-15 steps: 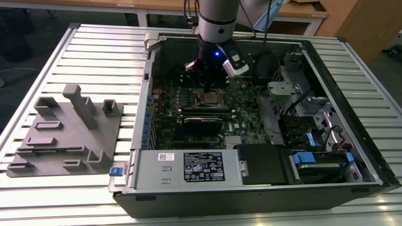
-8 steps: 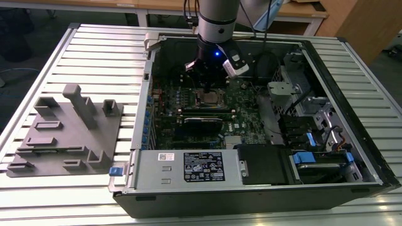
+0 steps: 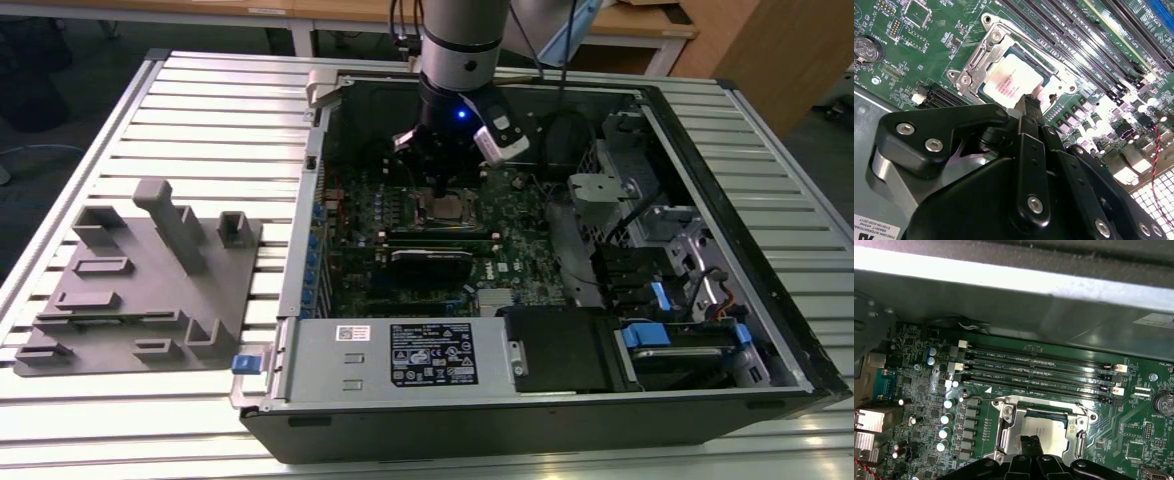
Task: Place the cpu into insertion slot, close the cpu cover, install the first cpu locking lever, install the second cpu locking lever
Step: 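Close the cpu cover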
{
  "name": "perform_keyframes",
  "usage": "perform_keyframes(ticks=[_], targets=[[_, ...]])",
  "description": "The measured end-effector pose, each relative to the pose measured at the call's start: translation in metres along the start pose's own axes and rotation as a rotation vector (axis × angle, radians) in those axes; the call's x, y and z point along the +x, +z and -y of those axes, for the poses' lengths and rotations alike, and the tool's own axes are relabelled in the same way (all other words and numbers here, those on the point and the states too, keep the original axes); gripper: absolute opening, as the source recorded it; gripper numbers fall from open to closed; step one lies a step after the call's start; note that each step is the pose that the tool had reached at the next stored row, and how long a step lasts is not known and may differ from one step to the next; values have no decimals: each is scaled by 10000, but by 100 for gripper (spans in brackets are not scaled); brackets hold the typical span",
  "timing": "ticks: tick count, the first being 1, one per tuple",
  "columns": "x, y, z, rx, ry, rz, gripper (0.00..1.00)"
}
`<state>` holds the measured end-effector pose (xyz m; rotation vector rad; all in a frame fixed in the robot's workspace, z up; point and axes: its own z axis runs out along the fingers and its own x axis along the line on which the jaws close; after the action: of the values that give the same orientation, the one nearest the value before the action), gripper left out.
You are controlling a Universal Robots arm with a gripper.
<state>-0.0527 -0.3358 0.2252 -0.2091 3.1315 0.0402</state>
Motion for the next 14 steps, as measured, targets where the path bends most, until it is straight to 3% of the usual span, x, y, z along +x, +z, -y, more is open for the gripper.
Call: perform_keyframes(ticks=[8, 14], targets=[[0, 0, 0, 0, -127, -3, 11], [0, 1, 0, -4, -826, -20, 11]])
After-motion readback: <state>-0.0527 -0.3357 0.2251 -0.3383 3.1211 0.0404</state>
